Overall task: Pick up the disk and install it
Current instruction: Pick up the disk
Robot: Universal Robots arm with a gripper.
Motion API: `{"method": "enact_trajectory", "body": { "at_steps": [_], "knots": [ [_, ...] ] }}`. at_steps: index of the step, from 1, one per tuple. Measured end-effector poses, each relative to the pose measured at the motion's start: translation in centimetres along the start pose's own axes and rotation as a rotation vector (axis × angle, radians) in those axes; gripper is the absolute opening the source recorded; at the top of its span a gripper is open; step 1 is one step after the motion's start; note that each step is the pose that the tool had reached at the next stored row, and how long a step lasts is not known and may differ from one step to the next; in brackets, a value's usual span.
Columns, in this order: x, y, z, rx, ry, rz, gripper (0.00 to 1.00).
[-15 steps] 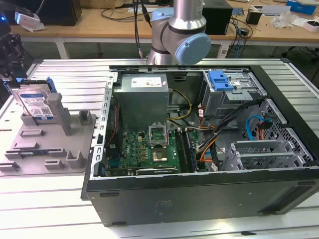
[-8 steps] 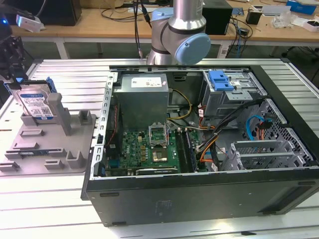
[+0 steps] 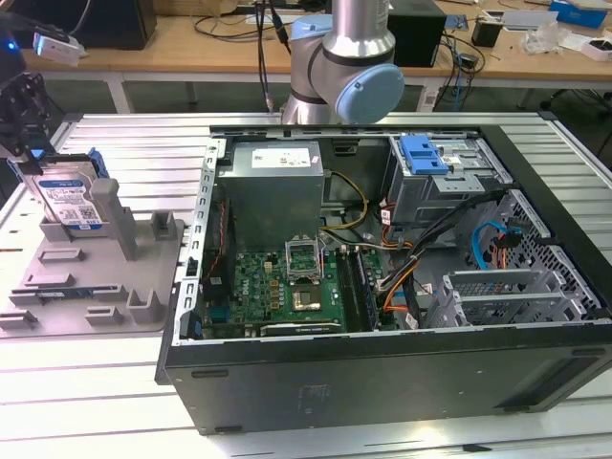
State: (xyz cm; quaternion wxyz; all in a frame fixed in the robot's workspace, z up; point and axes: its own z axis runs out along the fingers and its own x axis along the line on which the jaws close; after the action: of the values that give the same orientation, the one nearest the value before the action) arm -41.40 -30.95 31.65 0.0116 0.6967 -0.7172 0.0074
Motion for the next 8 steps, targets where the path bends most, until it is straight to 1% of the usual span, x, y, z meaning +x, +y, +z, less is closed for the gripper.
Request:
{"method": "enact_trajectory", "body": {
  "at_steps": [4, 5, 6, 8],
  "knots": [
    [-0.08, 0.0, 0.23, 0.0, 0.0, 0.0, 0.48],
    [-0.1, 0.0, 0.32, 0.0, 0.0, 0.0, 0.47],
    [-0.1, 0.0, 0.36, 0.0, 0.0001, 0.0, 0.39],
    [-0.11, 0.0, 0.46, 0.0, 0.0, 0.0, 0.39]
  ]
}}
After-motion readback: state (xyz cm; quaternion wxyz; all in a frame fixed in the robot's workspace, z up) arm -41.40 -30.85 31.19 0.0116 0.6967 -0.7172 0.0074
